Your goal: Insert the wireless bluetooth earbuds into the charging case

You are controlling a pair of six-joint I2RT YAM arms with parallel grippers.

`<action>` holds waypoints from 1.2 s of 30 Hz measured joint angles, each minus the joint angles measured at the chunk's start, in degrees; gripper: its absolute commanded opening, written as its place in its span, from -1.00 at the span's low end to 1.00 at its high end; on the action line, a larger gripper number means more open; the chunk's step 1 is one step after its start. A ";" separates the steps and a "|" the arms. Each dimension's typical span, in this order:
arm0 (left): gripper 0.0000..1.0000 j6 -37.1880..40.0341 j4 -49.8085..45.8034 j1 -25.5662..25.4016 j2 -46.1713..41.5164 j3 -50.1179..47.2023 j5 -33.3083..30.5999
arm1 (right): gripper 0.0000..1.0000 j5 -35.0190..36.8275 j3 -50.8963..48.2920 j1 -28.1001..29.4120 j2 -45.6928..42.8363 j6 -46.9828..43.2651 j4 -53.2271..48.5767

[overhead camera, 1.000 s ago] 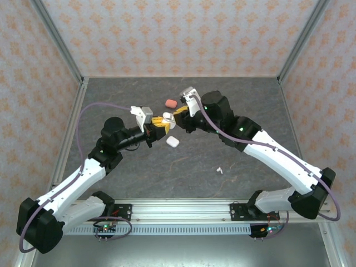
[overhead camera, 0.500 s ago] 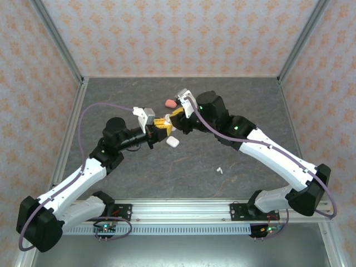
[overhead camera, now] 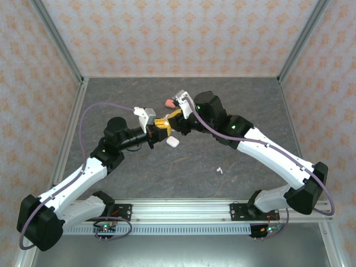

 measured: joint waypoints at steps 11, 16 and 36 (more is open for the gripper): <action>-1.00 0.00 0.13 0.00 0.00 0.00 0.07 | -0.32 -5.31 0.00 -2.36 0.02 4.39 -0.31; -1.00 0.00 0.42 0.00 0.00 0.00 0.07 | -0.10 -9.84 0.37 -4.24 0.02 7.28 0.04; -1.00 -0.02 3.37 0.00 -1.07 -0.39 -1.05 | -0.24 -10.23 2.25 -7.43 -1.77 8.79 -4.87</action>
